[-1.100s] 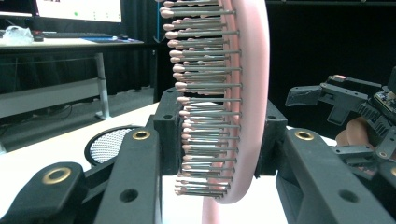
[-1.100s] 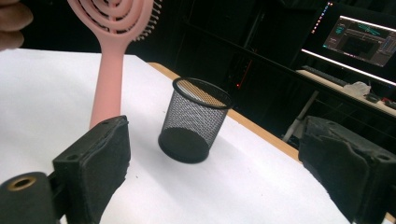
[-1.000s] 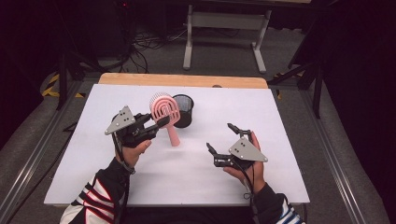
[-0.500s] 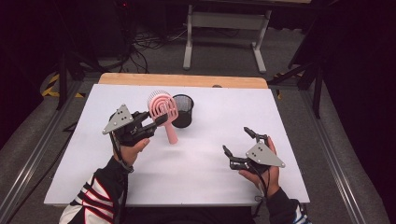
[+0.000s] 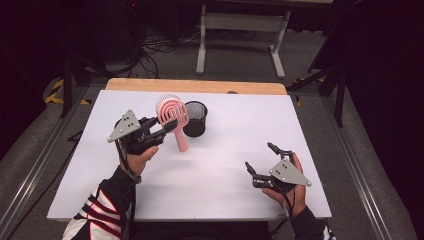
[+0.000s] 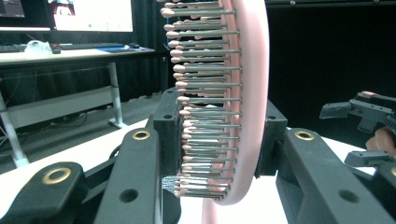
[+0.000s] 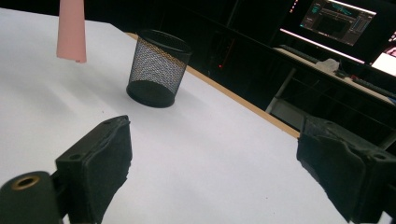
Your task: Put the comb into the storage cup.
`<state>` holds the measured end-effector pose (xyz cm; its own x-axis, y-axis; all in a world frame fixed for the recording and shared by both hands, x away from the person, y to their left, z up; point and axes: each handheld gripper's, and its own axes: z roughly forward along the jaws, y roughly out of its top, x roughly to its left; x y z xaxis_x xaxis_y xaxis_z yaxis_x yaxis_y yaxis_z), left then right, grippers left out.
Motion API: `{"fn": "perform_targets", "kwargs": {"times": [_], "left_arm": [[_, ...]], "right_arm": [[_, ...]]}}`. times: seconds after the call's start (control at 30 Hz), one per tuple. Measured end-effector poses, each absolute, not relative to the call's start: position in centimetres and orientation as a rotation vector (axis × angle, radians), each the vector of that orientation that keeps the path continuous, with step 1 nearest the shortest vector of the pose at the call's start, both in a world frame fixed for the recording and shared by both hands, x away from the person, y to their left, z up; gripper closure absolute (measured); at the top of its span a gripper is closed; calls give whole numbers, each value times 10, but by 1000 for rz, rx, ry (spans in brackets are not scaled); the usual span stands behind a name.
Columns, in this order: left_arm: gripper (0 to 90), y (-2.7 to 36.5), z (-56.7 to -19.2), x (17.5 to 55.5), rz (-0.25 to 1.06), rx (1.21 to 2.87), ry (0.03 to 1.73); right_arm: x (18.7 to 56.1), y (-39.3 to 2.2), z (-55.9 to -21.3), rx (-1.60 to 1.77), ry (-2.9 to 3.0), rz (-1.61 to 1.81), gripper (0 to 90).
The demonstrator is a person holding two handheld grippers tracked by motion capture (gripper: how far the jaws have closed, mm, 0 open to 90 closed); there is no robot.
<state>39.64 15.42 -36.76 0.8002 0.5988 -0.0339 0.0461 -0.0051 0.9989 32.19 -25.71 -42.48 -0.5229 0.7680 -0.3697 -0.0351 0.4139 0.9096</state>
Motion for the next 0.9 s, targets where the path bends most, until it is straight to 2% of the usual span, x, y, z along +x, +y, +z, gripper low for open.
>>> {"fn": "perform_targets", "kwargs": {"times": [0.6, 0.9], "left_arm": [[634, 162, -346, 401, 504, 1511, 523], [634, 161, -329, 405, 525, 1493, 511]], "right_arm": [[322, -264, -434, 680, 1842, 1208, 47], [322, -264, -435, 691, 1821, 1227, 43]]}}
